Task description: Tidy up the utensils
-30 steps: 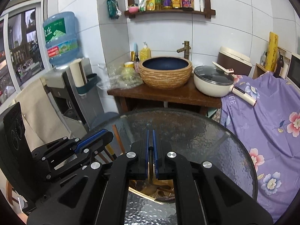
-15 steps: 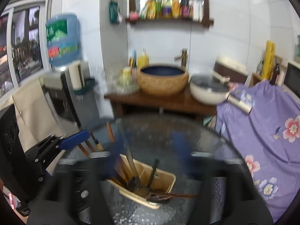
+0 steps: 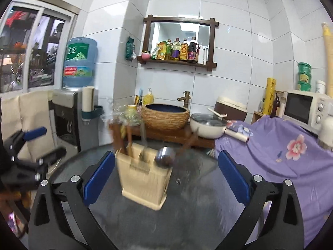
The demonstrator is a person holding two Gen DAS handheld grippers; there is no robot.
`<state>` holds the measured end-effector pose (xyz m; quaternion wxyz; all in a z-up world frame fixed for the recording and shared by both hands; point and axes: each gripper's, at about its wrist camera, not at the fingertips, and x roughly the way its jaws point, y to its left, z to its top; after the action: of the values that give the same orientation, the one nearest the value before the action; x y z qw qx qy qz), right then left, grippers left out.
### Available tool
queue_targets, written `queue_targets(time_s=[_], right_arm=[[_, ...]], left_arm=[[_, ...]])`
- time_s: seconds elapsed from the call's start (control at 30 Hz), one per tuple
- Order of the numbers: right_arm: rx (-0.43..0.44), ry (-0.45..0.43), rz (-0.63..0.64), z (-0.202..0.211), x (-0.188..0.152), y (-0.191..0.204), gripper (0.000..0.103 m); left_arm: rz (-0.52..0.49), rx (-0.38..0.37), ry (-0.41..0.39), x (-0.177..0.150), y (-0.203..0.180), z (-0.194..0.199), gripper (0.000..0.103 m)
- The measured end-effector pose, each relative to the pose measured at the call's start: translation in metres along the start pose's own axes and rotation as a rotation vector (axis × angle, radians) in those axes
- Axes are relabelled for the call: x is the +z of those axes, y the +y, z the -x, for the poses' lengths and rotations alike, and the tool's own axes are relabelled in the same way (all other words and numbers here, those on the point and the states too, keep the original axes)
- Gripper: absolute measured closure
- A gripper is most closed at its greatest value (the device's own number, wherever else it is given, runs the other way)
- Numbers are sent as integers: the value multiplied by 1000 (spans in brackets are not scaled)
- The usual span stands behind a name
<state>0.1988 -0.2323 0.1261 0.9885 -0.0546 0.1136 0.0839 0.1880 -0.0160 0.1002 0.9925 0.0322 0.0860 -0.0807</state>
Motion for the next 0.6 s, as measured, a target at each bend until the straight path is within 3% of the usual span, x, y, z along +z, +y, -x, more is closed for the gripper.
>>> queue_targets(time_s=[0.13,0.2,0.3,0.4,0.6], right_arm=[[-4,-14,-19,40,-60,20,6],[0,6,-74,56,-83,23,6],[10,34,-169,76,-113,26,6],[-23,62,-183,91,-132,32,6],[-73,72,-206,114,-153,36,6]], left_arm=[[15,23,40,-47,-9,38,6],[7,37,44,-64,-12,54,6],[72,38,57,-90,-12,78,6],[113,29,65,-108,-14,95,6],[66,33,83,-128,-29,115,6]])
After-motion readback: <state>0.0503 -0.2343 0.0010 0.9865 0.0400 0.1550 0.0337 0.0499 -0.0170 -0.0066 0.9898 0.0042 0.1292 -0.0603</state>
